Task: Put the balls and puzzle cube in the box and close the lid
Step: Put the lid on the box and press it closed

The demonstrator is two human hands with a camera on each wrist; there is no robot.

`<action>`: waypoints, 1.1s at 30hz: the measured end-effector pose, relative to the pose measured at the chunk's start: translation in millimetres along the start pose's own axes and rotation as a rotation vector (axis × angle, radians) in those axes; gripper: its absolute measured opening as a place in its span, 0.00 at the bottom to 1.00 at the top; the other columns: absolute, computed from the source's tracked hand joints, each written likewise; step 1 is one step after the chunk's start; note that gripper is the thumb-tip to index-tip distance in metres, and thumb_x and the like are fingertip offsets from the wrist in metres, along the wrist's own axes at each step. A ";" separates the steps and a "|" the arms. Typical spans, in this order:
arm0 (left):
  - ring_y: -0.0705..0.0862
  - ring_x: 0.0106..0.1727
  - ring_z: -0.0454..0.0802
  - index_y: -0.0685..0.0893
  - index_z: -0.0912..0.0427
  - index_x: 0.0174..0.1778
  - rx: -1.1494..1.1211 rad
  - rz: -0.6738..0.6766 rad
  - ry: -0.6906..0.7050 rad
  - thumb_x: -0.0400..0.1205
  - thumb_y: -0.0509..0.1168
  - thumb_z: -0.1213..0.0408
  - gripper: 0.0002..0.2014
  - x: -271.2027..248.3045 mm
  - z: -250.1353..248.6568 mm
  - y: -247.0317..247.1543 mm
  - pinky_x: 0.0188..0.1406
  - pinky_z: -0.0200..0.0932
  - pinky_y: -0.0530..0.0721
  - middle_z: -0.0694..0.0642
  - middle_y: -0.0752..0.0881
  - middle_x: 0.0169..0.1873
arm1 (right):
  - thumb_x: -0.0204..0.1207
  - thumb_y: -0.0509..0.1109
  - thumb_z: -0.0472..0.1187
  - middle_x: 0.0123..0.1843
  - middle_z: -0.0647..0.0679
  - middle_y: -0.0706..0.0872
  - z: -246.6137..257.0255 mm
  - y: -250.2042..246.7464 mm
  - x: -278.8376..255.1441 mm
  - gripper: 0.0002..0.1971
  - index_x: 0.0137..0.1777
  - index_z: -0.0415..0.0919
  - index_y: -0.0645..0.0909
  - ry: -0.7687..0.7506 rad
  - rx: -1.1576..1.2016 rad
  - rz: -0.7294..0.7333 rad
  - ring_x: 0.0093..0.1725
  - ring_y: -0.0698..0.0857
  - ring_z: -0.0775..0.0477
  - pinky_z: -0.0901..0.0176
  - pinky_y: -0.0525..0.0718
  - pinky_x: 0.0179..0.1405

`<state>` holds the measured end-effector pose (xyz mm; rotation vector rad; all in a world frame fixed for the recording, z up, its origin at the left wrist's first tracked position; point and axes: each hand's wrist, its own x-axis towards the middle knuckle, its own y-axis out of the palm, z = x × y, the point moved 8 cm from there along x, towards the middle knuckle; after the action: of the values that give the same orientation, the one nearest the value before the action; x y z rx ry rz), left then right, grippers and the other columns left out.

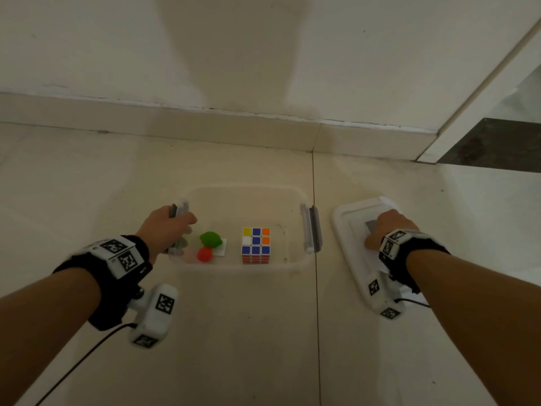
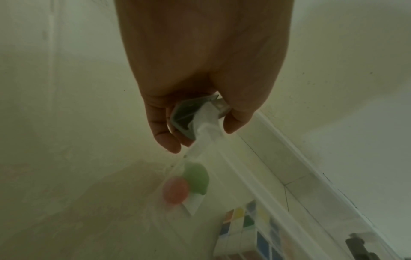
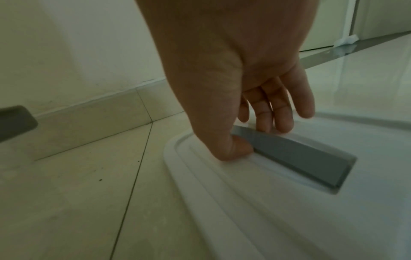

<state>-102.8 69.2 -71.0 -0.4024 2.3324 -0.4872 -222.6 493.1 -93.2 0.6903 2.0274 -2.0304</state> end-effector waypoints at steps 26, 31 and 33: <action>0.82 0.40 0.61 0.80 0.63 0.58 -0.342 0.158 -0.116 0.87 0.49 0.42 0.27 -15.0 5.9 -22.6 0.38 0.53 0.84 0.63 0.84 0.43 | 0.67 0.78 0.53 0.50 0.45 0.82 275.1 -82.0 -159.3 0.22 0.52 0.42 0.76 -0.938 -0.329 -0.043 0.45 0.81 0.43 0.52 0.79 0.40; 0.84 0.50 0.61 0.80 0.62 0.65 -0.345 0.190 -0.141 0.86 0.49 0.41 0.29 -13.1 7.2 -24.5 0.49 0.56 0.84 0.61 0.85 0.49 | 0.67 0.79 0.51 0.54 0.43 0.84 264.0 -65.3 -157.8 0.22 0.56 0.41 0.81 -0.920 -0.399 -0.028 0.48 0.85 0.41 0.53 0.81 0.40; 0.84 0.49 0.61 0.80 0.63 0.67 -0.318 0.199 -0.138 0.86 0.52 0.42 0.28 -13.8 7.1 -22.4 0.48 0.56 0.84 0.61 0.85 0.48 | 0.67 0.79 0.51 0.53 0.43 0.84 260.9 -56.2 -158.3 0.22 0.56 0.41 0.80 -0.926 -0.407 -0.033 0.48 0.85 0.41 0.52 0.83 0.43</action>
<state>-84.8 53.6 -57.7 -0.3340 2.2866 0.0089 -158.8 209.9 16.5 -0.3238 1.7367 -1.4288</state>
